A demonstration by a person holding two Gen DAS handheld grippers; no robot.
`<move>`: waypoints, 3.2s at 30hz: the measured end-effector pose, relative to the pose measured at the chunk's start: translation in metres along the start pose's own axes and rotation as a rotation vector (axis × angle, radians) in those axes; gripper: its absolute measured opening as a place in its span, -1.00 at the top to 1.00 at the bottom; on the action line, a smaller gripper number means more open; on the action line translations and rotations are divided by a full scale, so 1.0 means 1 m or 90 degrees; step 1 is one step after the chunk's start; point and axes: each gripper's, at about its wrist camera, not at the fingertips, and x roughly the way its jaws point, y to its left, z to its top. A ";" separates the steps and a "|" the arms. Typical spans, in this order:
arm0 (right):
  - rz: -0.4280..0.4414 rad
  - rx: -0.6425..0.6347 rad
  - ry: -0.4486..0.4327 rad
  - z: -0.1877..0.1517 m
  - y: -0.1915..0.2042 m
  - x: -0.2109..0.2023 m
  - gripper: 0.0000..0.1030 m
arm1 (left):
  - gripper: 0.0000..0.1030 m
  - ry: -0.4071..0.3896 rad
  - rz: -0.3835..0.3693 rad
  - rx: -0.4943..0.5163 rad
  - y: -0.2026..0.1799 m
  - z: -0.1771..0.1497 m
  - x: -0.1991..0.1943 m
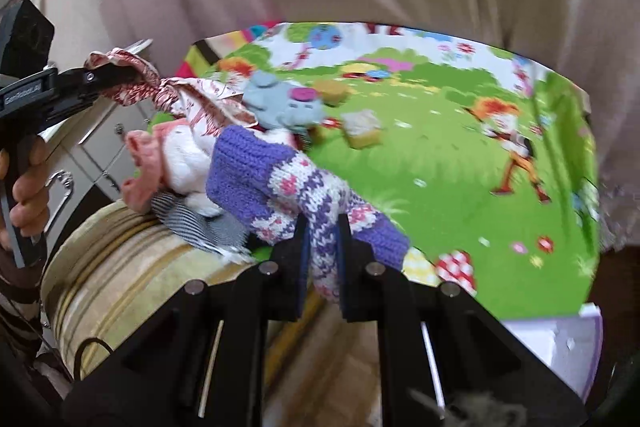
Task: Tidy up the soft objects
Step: 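Carry the sock and cloth into the white box and release both, then grasp the white fluffy toy with the right tool while the left tool grasps the pink towel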
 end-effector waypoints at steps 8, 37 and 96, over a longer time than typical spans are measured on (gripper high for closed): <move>-0.084 0.073 -0.005 -0.038 -0.047 -0.044 0.71 | 0.84 0.058 -0.072 0.052 -0.065 -0.017 0.044; -0.263 0.377 0.040 -0.172 -0.165 -0.100 0.51 | -0.05 0.309 -0.150 0.066 -0.156 -0.115 0.169; -0.082 0.224 0.065 -0.061 -0.044 0.000 -0.68 | -0.59 0.180 0.375 -0.092 0.110 -0.089 0.008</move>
